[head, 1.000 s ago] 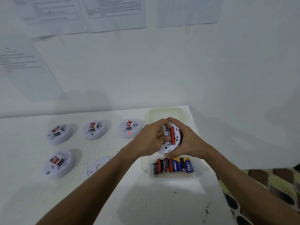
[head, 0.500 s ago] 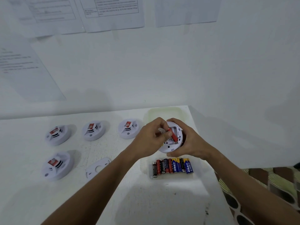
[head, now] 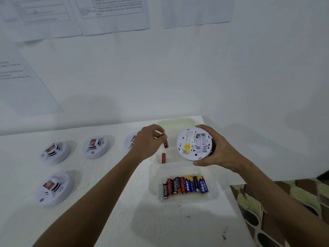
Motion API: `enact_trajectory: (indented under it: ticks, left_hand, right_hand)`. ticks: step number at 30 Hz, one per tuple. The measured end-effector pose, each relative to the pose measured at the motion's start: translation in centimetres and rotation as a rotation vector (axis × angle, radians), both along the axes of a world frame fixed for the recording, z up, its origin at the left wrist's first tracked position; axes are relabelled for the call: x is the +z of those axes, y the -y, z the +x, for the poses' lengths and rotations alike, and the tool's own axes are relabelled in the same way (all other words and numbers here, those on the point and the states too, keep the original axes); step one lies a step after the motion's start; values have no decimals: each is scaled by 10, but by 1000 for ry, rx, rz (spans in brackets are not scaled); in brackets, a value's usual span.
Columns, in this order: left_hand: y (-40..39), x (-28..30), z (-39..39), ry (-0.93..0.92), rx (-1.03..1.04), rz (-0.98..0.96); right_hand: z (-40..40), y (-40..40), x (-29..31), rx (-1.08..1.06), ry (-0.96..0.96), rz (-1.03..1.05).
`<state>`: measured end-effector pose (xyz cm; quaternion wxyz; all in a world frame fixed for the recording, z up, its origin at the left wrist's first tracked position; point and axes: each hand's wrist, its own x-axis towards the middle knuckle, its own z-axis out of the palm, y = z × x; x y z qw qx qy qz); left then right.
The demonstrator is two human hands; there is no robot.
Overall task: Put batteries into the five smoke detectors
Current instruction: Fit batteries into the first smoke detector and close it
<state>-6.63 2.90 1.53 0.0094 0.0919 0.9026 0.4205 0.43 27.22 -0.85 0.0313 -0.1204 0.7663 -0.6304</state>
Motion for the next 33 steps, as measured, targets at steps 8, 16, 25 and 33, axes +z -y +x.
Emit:
enact_trajectory:
  ticks: [8, 16, 25, 33]
  left_hand:
    - [-30, -28, -10, -12, -317, -681]
    - [-31, -35, -8, -14, -346, -920]
    - [-29, -16, 31, -182, -198, -536]
    - [-54, -18, 77, 99, -468, -447]
  right_hand:
    - [-1, -2, -5, -8, -2, 11]
    - [7, -5, -8, 18, 28, -3]
    - [36, -21, -12, -47, 21, -6]
    - [77, -57, -20, -143, -6, 29]
